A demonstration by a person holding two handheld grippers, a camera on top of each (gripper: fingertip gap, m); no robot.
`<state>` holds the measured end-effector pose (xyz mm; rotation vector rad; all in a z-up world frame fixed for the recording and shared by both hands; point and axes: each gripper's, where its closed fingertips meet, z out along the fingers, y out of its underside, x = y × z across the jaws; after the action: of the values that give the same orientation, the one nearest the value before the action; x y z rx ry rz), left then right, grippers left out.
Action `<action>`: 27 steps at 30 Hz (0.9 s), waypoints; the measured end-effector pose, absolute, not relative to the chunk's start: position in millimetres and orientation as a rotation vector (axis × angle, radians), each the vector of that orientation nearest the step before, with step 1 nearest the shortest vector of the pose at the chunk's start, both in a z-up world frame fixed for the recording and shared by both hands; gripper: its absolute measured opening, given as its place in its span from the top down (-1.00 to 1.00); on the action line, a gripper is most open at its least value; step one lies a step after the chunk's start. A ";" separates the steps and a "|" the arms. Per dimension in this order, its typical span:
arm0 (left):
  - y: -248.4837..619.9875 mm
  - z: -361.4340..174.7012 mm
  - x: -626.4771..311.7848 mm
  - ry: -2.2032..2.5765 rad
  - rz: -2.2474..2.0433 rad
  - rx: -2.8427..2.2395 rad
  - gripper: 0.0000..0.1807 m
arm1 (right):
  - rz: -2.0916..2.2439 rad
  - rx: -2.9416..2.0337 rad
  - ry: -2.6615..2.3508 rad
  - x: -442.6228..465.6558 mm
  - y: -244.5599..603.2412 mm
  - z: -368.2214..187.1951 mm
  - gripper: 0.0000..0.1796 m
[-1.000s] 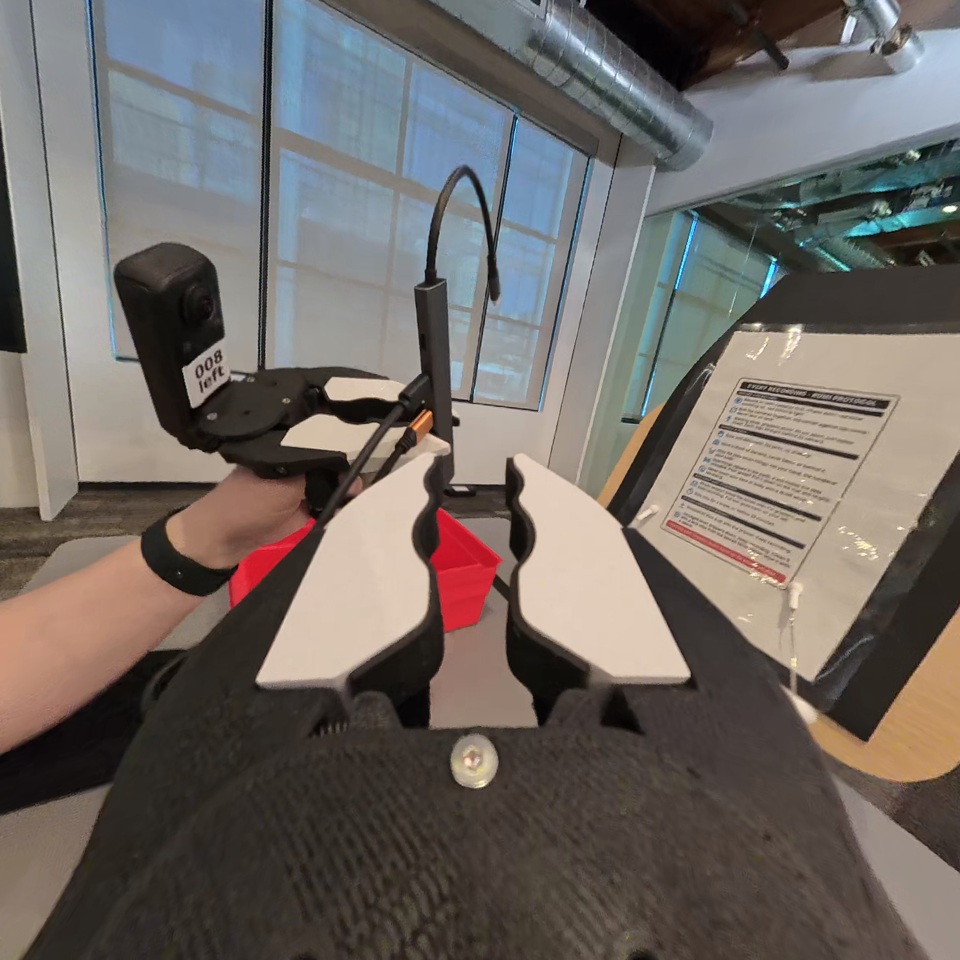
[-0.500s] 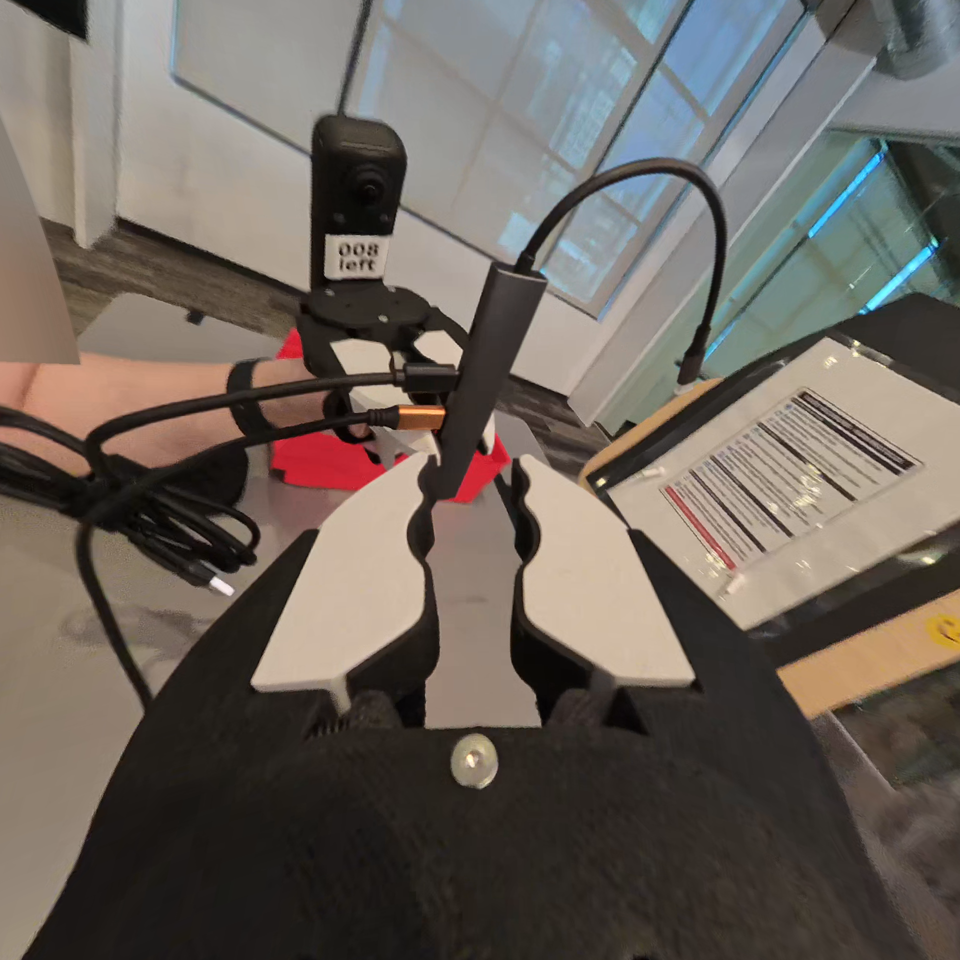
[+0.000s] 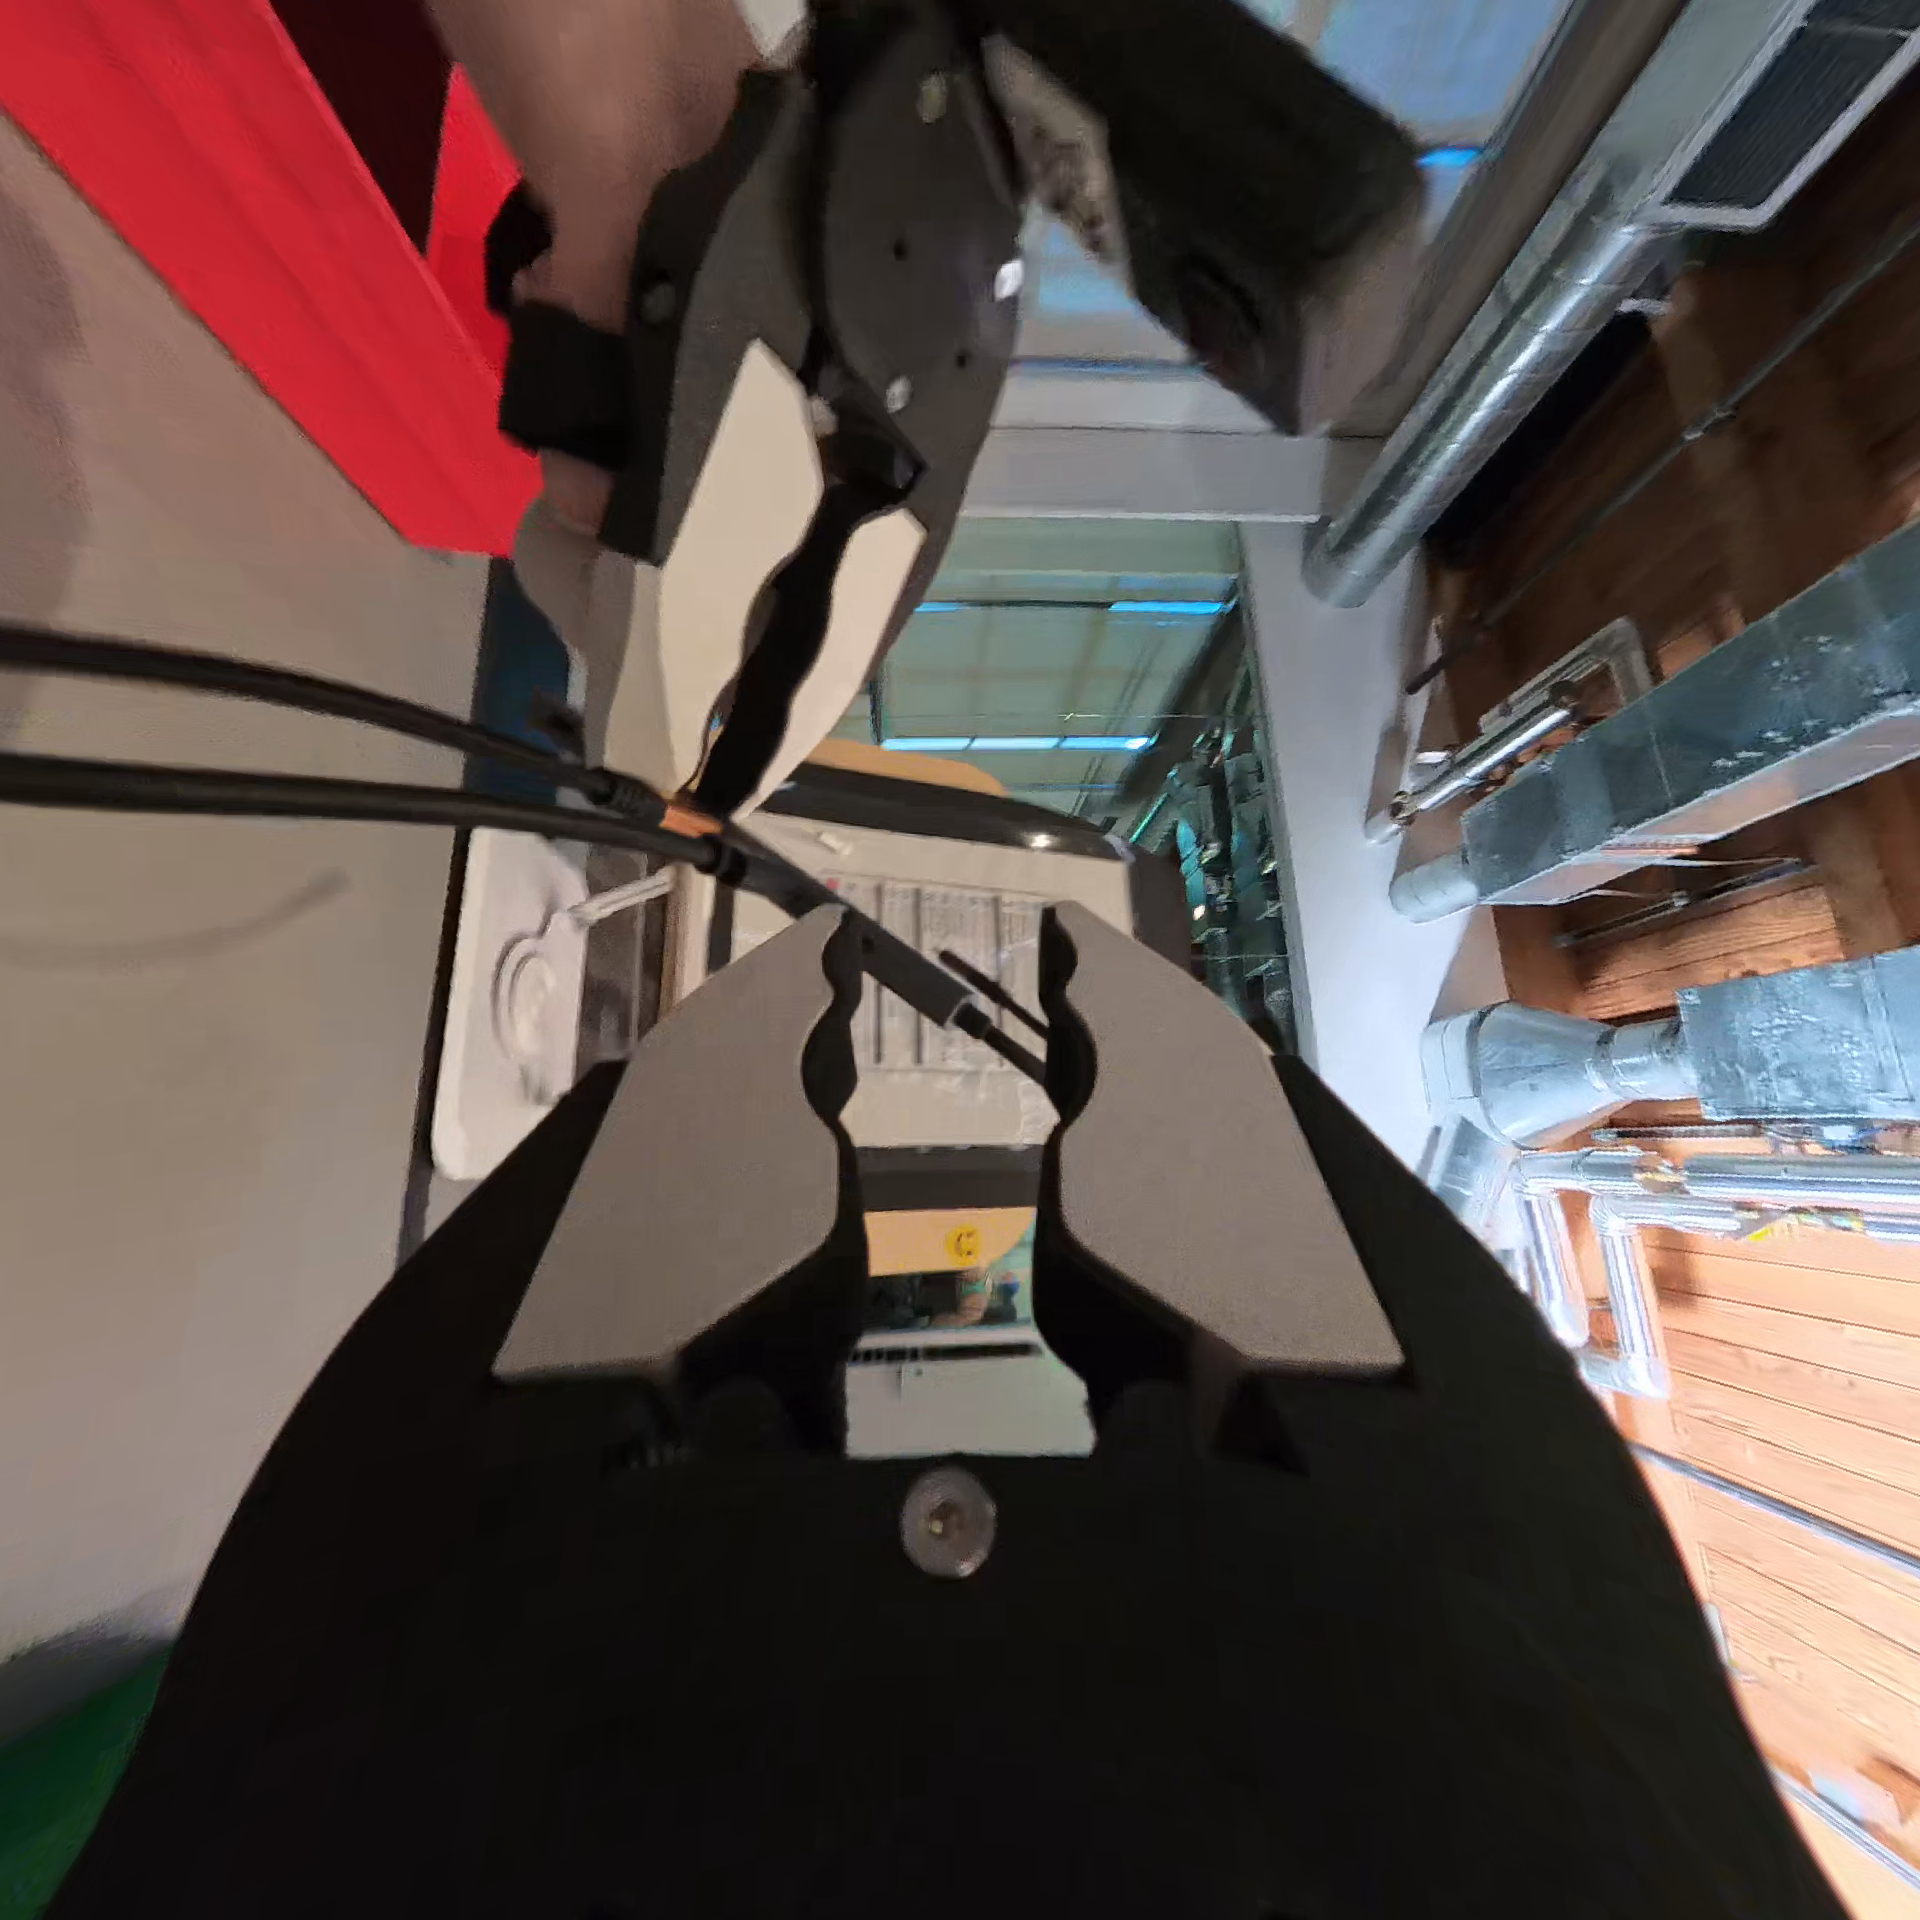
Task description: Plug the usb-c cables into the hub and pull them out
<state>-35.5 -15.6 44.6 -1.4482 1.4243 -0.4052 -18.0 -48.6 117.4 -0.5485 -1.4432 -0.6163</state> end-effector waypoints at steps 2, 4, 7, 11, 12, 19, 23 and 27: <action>-12.9 38.1 -43.7 1.449 -0.378 -1.496 0.75 | -0.693 -0.620 -1.518 -22.3 -33.4 96.5 0.58; -11.4 32.0 -52.2 1.471 -0.358 -1.545 0.75 | -0.785 -0.682 -1.590 -23.4 -17.0 74.6 0.57; -11.7 24.1 -59.8 1.485 -0.371 -1.624 0.75 | -0.880 -0.661 -1.594 -33.9 -3.6 62.9 0.58; -11.4 12.8 -61.6 1.508 -0.362 -1.701 0.75 | -0.916 -0.615 -1.600 -46.0 2.9 51.4 0.79; -10.2 11.3 -62.2 1.510 -0.350 -1.706 0.75 | -0.925 -0.604 -1.603 -46.3 4.8 49.3 0.81; -11.0 27.3 -58.8 1.443 -0.483 -1.632 0.72 | -0.679 -0.910 -1.640 -34.3 8.2 38.4 0.88; -1.4 61.8 -70.4 1.227 -0.600 -1.572 0.65 | -0.377 -1.331 -1.647 -16.6 8.3 22.0 0.88; 13.7 91.8 -107.8 0.994 -0.650 -1.542 0.67 | -0.133 -1.633 -1.533 5.7 15.3 16.1 0.88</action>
<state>-107.8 13.7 91.8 -1.5420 0.9945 -0.6500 5.7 15.3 16.1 -1.6329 -1.5335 -0.1329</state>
